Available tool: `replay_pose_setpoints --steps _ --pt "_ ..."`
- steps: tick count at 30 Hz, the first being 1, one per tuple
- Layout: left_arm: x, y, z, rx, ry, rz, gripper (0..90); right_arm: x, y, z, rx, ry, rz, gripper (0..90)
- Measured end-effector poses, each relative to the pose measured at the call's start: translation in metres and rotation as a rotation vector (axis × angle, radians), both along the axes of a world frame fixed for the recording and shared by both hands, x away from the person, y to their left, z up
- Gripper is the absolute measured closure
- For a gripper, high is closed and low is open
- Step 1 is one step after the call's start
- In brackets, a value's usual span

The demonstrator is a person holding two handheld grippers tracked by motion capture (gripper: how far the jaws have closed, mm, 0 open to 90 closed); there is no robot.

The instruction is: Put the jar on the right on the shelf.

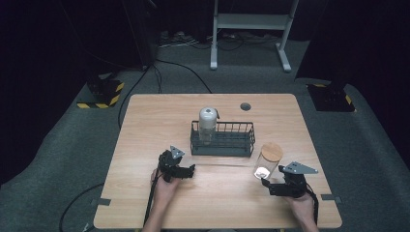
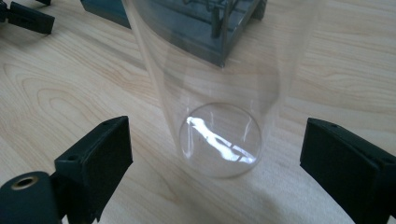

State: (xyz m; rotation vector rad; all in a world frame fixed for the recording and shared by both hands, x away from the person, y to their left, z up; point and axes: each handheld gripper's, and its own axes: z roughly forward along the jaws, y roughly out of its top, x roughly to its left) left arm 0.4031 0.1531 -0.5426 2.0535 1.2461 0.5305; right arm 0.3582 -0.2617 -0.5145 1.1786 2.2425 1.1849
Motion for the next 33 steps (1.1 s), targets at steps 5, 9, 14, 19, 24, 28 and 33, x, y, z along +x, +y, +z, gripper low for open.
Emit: replay_pose_setpoints --steps 5,9,14,19,24,28,33 --pt "0.000 0.000 0.000 0.000 0.000 0.001 6.5 0.005 0.005 0.004 -0.004 -0.010 0.002 10.1" --pt "0.000 0.000 0.000 0.000 0.001 0.003 6.4 0.009 0.007 0.006 -0.004 -0.018 0.001 10.8" --pt "0.000 0.000 0.000 0.000 0.001 0.004 6.2 0.014 0.010 0.007 -0.009 -0.022 0.000 11.1" --pt "0.000 0.000 0.000 0.000 0.001 0.004 6.1 0.015 0.011 0.008 -0.007 -0.026 -0.003 11.8" --pt "0.000 0.000 0.000 0.000 0.001 0.005 6.1 0.017 0.012 0.009 -0.005 -0.033 -0.004 13.0" --pt "-0.001 0.000 0.000 0.001 0.002 0.007 6.0 0.019 0.013 0.010 -0.002 -0.038 -0.006 14.5" --pt "-0.001 0.000 0.000 0.001 0.002 0.007 5.9 0.020 0.014 0.010 0.005 -0.035 -0.009 15.7"
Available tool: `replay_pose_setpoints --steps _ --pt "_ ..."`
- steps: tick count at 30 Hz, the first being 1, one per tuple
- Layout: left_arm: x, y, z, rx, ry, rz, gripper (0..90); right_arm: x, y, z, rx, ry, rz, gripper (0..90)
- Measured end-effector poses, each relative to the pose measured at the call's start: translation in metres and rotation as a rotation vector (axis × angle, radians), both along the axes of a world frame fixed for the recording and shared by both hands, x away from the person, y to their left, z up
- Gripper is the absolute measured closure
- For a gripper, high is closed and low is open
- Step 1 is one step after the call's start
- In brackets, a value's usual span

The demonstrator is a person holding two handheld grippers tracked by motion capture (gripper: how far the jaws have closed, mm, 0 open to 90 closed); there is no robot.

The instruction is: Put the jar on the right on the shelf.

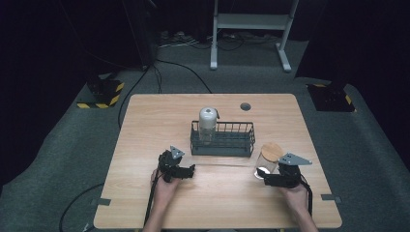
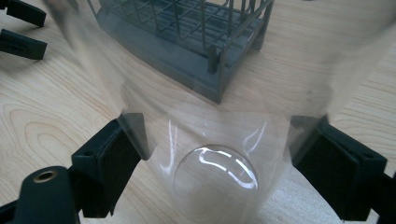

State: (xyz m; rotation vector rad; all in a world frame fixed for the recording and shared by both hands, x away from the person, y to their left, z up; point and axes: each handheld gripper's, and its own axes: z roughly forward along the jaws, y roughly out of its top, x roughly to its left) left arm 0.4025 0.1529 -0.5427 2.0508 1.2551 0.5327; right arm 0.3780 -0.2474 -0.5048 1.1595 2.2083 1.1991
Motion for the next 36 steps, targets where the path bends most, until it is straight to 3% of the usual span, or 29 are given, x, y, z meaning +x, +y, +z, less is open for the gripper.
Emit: replay_pose_setpoints --steps 36 --pt "0.0000 0.0000 0.0000 0.000 0.000 0.000 5.9 0.0037 0.0094 0.0091 -0.017 -0.056 -0.019 24.7"
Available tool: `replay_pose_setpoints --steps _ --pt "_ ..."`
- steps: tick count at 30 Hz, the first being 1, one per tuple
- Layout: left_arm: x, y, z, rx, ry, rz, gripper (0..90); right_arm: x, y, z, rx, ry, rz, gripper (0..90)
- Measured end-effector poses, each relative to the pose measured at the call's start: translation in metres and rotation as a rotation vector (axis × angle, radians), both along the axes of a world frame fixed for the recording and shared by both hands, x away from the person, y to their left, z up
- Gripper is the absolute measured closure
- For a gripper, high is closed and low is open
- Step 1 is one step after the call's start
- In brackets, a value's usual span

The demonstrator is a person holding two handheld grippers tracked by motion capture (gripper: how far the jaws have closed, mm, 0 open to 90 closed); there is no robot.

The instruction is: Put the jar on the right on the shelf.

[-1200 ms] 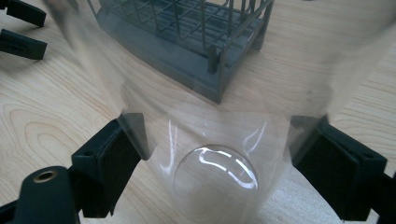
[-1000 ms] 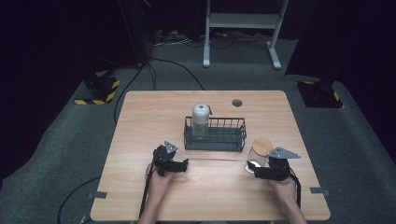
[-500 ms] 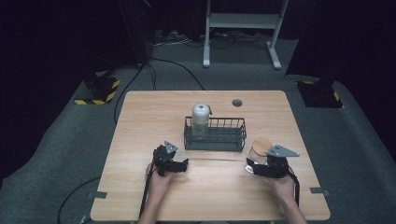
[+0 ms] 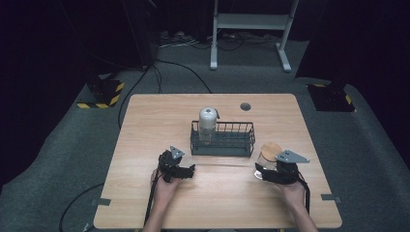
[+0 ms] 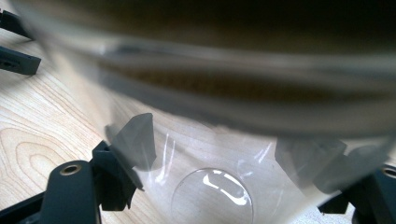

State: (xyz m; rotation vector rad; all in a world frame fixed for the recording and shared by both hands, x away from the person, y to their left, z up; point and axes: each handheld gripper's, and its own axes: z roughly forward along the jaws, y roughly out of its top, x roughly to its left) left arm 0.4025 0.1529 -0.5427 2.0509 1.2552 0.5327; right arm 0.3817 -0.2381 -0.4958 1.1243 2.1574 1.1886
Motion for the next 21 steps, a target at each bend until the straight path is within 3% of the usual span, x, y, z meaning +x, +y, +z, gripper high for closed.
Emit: replay_pose_setpoints --steps 21 --pt "0.0000 0.0001 0.0001 0.002 0.000 -0.001 5.9 0.0010 0.0061 0.0053 0.003 -0.005 0.021 25.2"
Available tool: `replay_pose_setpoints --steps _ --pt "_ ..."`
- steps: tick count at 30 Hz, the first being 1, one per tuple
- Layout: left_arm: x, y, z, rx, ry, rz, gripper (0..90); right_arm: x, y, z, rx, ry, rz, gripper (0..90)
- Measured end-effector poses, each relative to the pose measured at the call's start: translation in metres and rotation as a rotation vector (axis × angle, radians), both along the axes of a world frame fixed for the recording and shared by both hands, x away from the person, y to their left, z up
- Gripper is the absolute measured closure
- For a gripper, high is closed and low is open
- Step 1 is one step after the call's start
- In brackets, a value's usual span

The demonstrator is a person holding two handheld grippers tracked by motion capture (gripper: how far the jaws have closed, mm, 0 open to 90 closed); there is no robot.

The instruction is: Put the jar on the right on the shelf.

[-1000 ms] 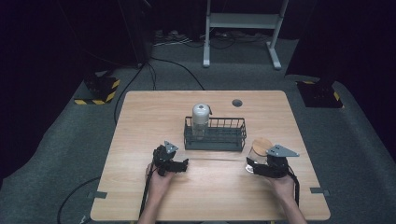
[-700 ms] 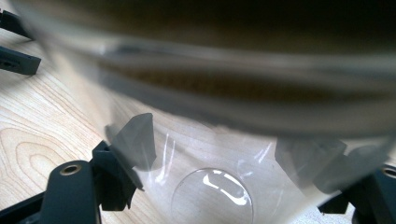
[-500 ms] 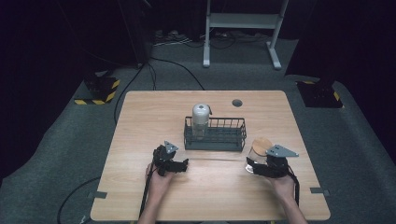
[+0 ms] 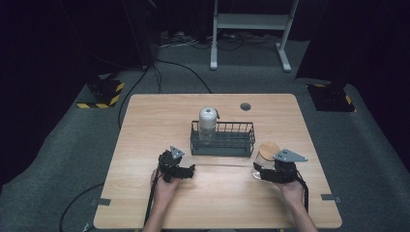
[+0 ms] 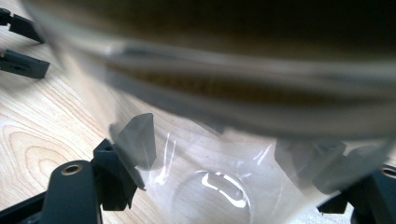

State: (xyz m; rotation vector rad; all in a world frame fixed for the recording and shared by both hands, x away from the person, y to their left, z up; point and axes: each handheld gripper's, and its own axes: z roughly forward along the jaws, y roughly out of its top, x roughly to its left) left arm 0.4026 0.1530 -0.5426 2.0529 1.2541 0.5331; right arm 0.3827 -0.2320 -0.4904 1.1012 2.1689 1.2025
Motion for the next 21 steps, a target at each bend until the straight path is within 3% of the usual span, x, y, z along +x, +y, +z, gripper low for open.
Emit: replay_pose_setpoints --steps 21 --pt "0.000 0.000 0.000 0.000 0.000 0.000 5.9 0.001 0.008 0.011 0.012 -0.011 0.038 25.2"
